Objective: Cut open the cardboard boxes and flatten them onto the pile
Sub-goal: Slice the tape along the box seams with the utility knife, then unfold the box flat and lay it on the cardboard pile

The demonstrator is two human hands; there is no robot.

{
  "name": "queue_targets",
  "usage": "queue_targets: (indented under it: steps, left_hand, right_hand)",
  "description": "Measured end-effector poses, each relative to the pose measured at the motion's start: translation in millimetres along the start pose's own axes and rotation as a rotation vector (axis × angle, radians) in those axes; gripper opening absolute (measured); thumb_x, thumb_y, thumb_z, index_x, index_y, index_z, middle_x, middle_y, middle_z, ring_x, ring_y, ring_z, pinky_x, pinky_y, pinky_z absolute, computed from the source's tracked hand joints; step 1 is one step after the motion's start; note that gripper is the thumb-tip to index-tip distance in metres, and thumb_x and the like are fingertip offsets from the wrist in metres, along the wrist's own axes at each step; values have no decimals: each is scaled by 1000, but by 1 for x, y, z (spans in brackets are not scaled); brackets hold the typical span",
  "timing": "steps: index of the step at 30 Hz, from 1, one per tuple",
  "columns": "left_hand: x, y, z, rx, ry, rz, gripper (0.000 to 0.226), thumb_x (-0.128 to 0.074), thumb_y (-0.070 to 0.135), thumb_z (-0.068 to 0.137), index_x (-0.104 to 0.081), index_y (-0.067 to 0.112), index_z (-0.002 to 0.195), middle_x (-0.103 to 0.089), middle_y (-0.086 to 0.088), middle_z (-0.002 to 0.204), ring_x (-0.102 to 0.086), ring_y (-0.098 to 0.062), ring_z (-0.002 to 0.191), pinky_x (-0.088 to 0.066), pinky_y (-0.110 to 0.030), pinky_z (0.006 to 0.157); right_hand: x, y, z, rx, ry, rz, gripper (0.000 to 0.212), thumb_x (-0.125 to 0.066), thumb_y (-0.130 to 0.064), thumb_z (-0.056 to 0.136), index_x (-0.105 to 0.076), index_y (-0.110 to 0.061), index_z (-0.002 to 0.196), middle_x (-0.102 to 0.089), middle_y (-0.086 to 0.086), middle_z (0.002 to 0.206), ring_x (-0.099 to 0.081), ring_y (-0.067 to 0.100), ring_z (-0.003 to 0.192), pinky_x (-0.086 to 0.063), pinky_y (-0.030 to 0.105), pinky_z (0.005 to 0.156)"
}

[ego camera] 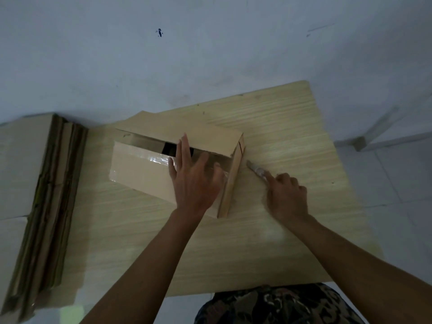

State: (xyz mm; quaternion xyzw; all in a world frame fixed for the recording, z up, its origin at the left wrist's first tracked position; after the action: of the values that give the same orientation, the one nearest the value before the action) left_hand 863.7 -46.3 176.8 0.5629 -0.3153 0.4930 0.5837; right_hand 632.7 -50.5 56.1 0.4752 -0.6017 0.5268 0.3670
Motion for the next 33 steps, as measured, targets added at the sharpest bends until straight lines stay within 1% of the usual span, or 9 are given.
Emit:
queue_targets:
  steps: [5, 10, 15, 19, 23, 26, 29, 31, 33]
  left_hand:
    - [2, -4, -4, 90, -16, -7, 41, -46, 52, 89, -70, 25, 109, -2, -6, 171, -2, -27, 157, -15, -62, 120]
    - [11, -3, -7, 116, -31, -94, 38, -48, 53, 88, -74, 34, 108, -8, -3, 171, -9, -26, 157, -28, -61, 116]
    - [33, -20, -18, 235, -9, -124, 42, -56, 53, 78, -76, 26, 102, -15, -3, 169, -12, -22, 155, -40, -51, 110]
    - [56, -46, -35, 355, 61, -231, 22, -77, 37, 82, -66, 19, 74, -28, -5, 163, -26, -22, 150, -44, -33, 90]
    - [82, -82, -57, 485, 97, -336, 17, -74, 17, 81, -63, 22, 93, -32, -4, 157, -37, -18, 139, -41, -32, 90]
    - [98, -118, -76, 501, 150, -444, 35, -65, 6, 84, -62, 18, 116, -49, -4, 140, -49, -16, 119, -43, -31, 96]
    - [117, -153, -96, 540, 250, -583, 35, -54, 7, 91, -64, 21, 121, -62, 0, 123, -59, -19, 114, -54, -46, 97]
    - [129, -178, -108, 607, 283, -634, 36, -50, 7, 96, -65, 21, 127, -63, 2, 120, -62, -18, 107, -56, -40, 90]
    - [136, -203, -119, 662, 285, -635, 41, -53, 9, 97, -61, 20, 135, -60, 4, 123, -61, -19, 107, -54, -36, 89]
  right_hand:
    - [68, -68, 16, 300, 273, 385, 58, -60, -40, 93, -53, -16, 145, -51, 11, 148, -52, 27, 132, -44, 39, 99]
    - [98, -131, 38, 552, 255, 459, 43, -64, -36, 94, -65, -18, 133, -61, 4, 139, -55, 25, 131, -46, 44, 107]
    - [121, -123, 40, 454, 361, 556, 28, -60, -38, 97, -75, -21, 115, -75, -4, 113, -70, 18, 102, -57, 36, 82]
    - [132, -108, 31, 337, 440, 548, 24, -56, -37, 101, -71, -18, 104, -73, 1, 84, -68, 25, 74, -46, 31, 60]
    - [126, -83, 17, 124, 426, 638, 29, -54, -29, 101, -57, -22, 129, -66, 6, 75, -62, 30, 67, -41, 32, 58]
    - [110, -83, -4, 21, 401, 495, 35, -52, -26, 100, -55, -26, 135, -69, 10, 103, -65, 35, 89, -46, 37, 68]
    - [102, -97, -20, -30, 408, 252, 48, -55, -20, 96, -51, -17, 144, -44, 11, 150, -52, 35, 126, -46, 46, 93]
    - [89, -115, -20, -6, 330, 44, 62, -55, -18, 94, -36, -7, 152, -22, 12, 165, -24, 33, 150, -25, 54, 116]
    - [74, -131, -13, -1, 226, -93, 72, -51, -19, 95, -20, 1, 157, -7, 14, 168, -3, 30, 155, -2, 58, 121]
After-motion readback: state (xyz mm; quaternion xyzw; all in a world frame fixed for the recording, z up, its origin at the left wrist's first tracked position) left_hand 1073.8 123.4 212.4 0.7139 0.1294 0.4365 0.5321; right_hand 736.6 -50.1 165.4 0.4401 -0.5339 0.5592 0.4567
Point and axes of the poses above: each hand's wrist, its own z-axis towards the middle knuckle, its own x-axis out of the back of the hand, y = z × x, the point moved 10 cm from there along z, towards the middle knuckle
